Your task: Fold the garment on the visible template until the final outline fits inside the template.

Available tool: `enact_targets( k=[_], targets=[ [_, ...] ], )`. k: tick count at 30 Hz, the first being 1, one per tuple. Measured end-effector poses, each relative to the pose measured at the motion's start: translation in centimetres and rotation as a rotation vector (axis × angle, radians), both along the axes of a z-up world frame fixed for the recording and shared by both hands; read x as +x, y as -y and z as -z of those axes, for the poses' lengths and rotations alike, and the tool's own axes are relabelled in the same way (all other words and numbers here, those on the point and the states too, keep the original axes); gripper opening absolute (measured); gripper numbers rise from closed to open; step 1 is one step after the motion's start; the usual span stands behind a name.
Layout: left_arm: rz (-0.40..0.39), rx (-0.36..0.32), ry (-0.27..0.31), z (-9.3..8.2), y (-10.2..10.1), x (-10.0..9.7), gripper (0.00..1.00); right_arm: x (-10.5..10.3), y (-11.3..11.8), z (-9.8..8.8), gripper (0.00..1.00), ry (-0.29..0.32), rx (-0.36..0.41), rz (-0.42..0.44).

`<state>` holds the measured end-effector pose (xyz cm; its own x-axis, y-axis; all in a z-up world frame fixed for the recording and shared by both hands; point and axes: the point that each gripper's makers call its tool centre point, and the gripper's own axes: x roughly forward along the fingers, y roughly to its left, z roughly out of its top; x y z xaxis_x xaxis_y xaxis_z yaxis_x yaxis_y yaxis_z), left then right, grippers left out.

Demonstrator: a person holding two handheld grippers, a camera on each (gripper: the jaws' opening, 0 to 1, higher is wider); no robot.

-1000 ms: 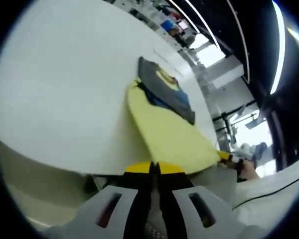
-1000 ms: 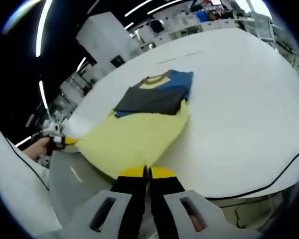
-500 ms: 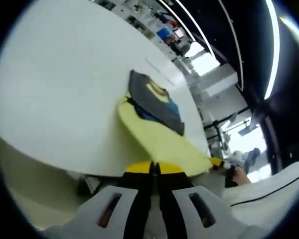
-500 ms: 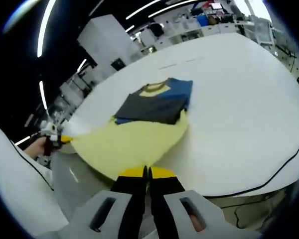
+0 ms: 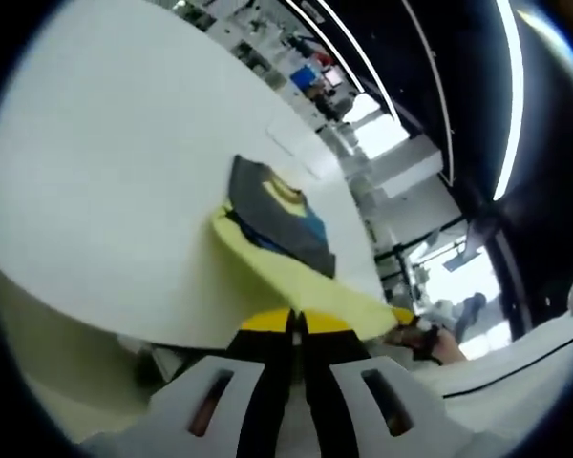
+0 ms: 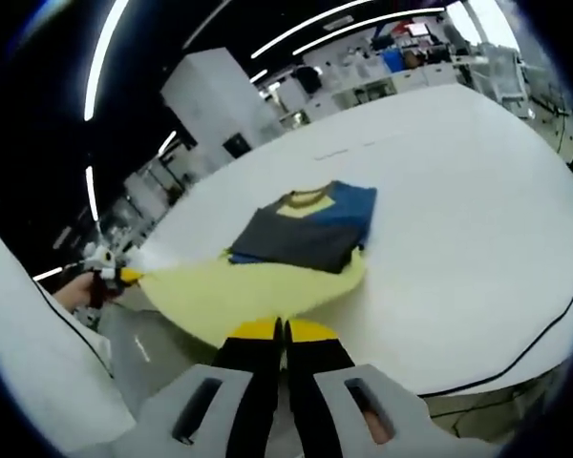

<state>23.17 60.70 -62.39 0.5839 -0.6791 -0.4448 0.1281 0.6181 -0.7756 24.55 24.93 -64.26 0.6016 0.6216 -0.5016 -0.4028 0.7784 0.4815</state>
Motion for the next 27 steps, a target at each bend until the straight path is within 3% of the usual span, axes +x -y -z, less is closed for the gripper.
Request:
enact_targets(
  k=[16, 27],
  targets=[
    [0.005, -0.013, -0.002, -0.8, 0.0, -2.4, 0.00, -3.4, -0.1, 0.1, 0.02, -0.050, -0.012, -0.068],
    [0.015, -0.004, 0.018, -2.5, -0.1, -3.0, 0.00, -4.2, -0.2, -1.4, 0.02, -0.045, 0.006, -0.097]
  ],
)
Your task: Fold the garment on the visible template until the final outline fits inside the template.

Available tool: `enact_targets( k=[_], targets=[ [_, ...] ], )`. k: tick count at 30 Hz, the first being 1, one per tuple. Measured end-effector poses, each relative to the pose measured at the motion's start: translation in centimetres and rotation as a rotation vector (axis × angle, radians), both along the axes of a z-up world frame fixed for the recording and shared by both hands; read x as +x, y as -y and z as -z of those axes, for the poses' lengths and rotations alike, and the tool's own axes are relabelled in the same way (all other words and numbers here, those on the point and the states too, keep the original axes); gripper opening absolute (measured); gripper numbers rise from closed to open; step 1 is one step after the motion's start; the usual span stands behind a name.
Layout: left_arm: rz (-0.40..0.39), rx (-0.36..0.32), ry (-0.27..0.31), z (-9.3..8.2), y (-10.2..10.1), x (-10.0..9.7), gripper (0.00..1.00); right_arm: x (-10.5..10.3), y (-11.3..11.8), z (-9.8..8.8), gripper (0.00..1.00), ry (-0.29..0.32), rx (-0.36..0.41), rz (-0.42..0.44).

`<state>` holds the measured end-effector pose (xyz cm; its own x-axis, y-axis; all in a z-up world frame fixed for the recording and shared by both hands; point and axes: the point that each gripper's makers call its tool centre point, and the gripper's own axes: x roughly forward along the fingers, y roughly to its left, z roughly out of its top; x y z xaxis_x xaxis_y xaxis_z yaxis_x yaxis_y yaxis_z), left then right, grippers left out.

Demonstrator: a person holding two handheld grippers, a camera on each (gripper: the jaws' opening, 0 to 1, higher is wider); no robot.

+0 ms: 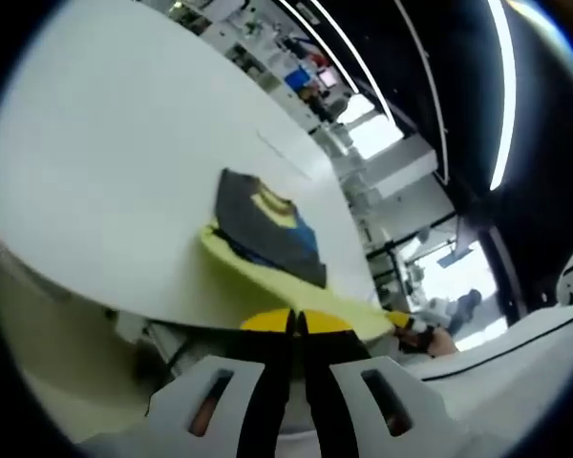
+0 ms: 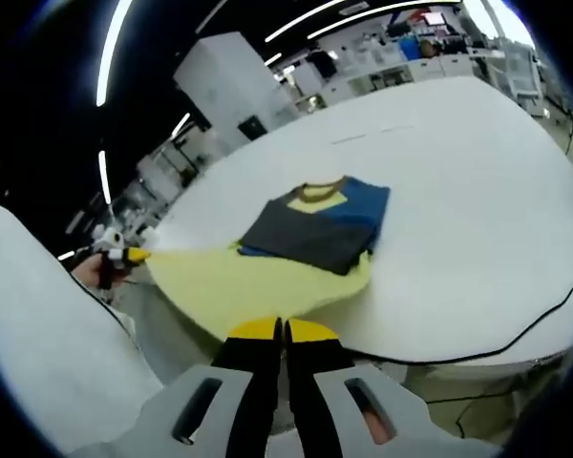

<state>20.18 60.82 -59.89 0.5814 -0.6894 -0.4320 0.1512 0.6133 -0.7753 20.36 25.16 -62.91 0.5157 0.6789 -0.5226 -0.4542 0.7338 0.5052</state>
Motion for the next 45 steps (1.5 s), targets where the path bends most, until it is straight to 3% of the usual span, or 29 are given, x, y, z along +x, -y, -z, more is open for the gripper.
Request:
enact_targets(
  k=[8, 19, 33, 45],
  targets=[
    [0.010, 0.009, 0.008, -0.1, 0.0, 0.9, 0.00, 0.8, 0.0, -0.2, 0.02, 0.008, 0.014, 0.020],
    [0.015, 0.018, 0.022, -0.4, -0.2, 3.8, 0.00, 4.4, -0.2, -0.6, 0.02, 0.033, 0.004, 0.024],
    [0.015, 0.025, -0.030, 0.9, -0.1, 5.7, 0.00, 6.4, 0.0, 0.6, 0.02, 0.006, 0.008, 0.024],
    [0.033, 0.034, -0.024, 0.9, 0.1, 8.2, 0.00, 8.2, 0.2, 0.6, 0.02, 0.003, 0.007, 0.031]
  ],
)
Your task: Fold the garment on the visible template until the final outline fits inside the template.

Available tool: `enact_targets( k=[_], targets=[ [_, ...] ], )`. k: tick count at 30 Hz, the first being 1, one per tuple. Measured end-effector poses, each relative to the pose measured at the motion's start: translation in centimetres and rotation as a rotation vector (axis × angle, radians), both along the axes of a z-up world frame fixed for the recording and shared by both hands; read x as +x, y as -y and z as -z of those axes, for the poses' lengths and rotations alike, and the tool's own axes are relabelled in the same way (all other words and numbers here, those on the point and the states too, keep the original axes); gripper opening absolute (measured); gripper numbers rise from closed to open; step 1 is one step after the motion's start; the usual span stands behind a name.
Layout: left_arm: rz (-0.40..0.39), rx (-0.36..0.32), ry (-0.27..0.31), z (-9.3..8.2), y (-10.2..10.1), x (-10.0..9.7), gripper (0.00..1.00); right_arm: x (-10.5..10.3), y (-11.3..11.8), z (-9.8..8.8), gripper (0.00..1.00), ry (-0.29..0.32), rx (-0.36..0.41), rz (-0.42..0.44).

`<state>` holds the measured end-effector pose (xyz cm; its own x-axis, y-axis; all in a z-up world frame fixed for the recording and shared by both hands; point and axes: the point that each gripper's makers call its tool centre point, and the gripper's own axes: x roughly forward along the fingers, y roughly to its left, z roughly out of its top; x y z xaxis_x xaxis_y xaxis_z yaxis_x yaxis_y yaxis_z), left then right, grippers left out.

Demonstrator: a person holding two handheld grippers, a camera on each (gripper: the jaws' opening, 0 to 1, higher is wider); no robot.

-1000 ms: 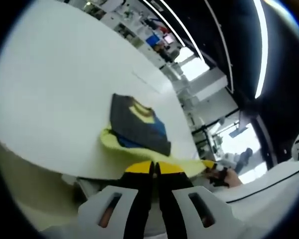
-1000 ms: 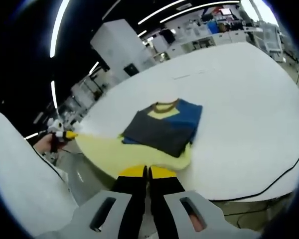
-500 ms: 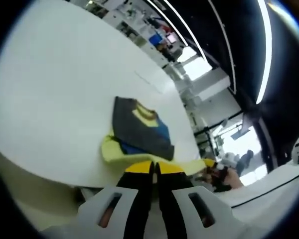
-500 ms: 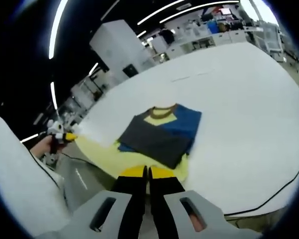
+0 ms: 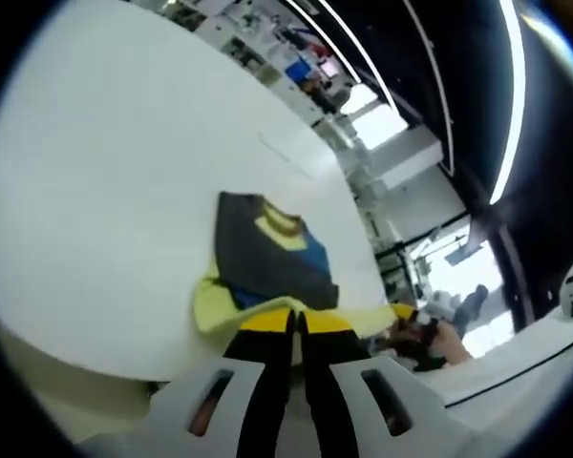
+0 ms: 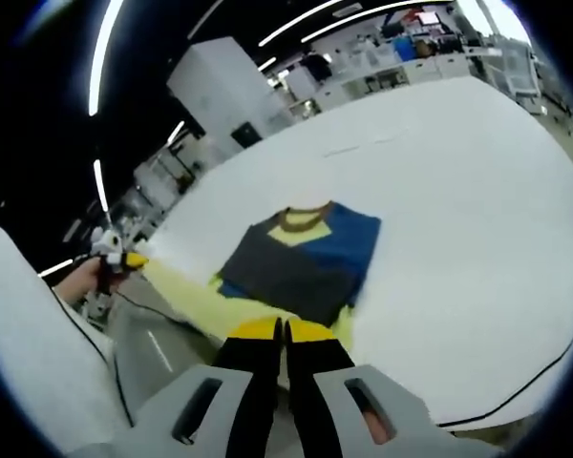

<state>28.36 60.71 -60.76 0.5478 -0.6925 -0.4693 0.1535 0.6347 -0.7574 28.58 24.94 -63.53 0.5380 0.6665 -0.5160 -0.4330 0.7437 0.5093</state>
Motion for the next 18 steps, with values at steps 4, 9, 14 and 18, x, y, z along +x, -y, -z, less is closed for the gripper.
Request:
enact_targets(
  k=[4, 9, 14, 18],
  targets=[
    [0.010, 0.005, 0.014, -0.2, -0.1, 1.0, 0.00, 0.7, 0.0, -0.4, 0.02, 0.012, -0.005, -0.001],
    [0.019, 0.012, 0.027, 0.0, -0.6, 2.0, 0.00, 1.6, 0.0, -0.7, 0.02, 0.028, -0.011, -0.003],
    [0.021, 0.013, 0.035, 0.0, -0.9, 2.7, 0.00, 2.4, -0.1, -1.1, 0.02, 0.044, -0.016, -0.004],
    [0.022, 0.018, 0.048, -0.5, -0.7, 3.3, 0.00, 3.2, -0.3, -1.6, 0.02, 0.062, -0.023, -0.008]
  ],
)
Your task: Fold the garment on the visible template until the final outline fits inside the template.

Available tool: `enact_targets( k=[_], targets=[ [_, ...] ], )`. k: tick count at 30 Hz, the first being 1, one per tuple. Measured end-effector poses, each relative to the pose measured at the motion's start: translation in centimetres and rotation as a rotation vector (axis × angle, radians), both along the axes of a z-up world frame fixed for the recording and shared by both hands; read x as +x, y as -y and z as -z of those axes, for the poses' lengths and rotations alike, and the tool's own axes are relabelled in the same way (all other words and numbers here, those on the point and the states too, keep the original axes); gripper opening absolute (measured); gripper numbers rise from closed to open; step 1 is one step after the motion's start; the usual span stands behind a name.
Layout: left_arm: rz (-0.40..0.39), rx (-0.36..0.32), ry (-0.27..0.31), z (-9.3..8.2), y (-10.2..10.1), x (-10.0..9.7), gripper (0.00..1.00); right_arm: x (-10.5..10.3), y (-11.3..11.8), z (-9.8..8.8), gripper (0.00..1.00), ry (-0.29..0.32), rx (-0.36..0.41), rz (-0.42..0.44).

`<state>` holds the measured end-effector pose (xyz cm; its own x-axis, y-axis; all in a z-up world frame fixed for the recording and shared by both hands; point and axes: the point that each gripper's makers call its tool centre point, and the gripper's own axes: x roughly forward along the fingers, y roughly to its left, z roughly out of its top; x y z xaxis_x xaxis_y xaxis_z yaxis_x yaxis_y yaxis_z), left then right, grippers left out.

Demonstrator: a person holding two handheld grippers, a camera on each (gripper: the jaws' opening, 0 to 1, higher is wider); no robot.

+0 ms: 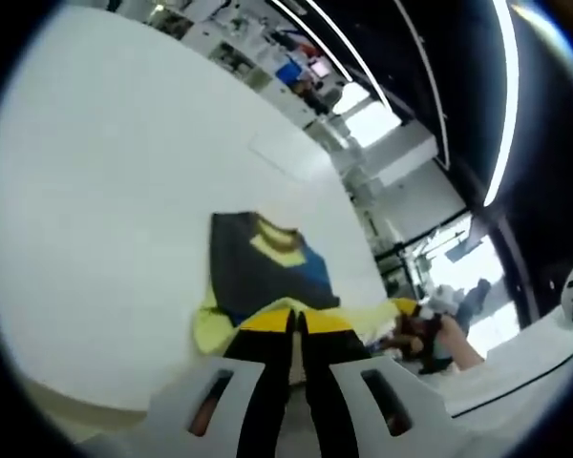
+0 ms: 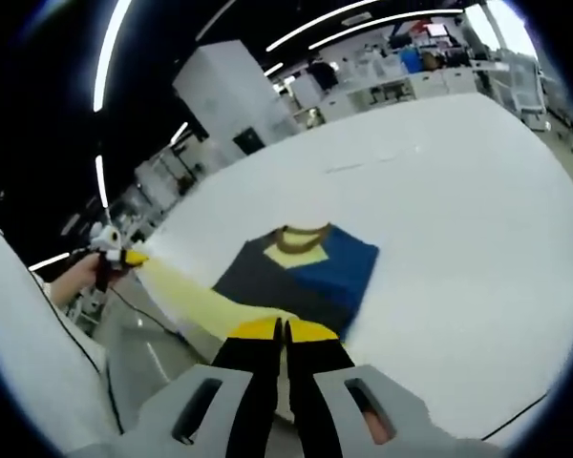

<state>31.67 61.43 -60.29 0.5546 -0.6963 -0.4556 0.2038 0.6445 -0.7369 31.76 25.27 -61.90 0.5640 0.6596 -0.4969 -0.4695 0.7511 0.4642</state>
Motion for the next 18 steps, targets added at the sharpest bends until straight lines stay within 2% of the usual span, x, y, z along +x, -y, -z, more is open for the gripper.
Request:
enact_targets(
  k=[5, 18],
  targets=[
    [0.003, 0.005, 0.025, -0.5, -0.2, 1.4, 0.00, 1.0, -0.4, -0.8, 0.02, 0.024, 0.001, 0.006],
    [0.007, 0.034, 0.040, -0.1, -0.5, 4.0, 0.00, 3.3, -0.6, -1.1, 0.02, 0.045, -0.006, -0.001]
  ],
)
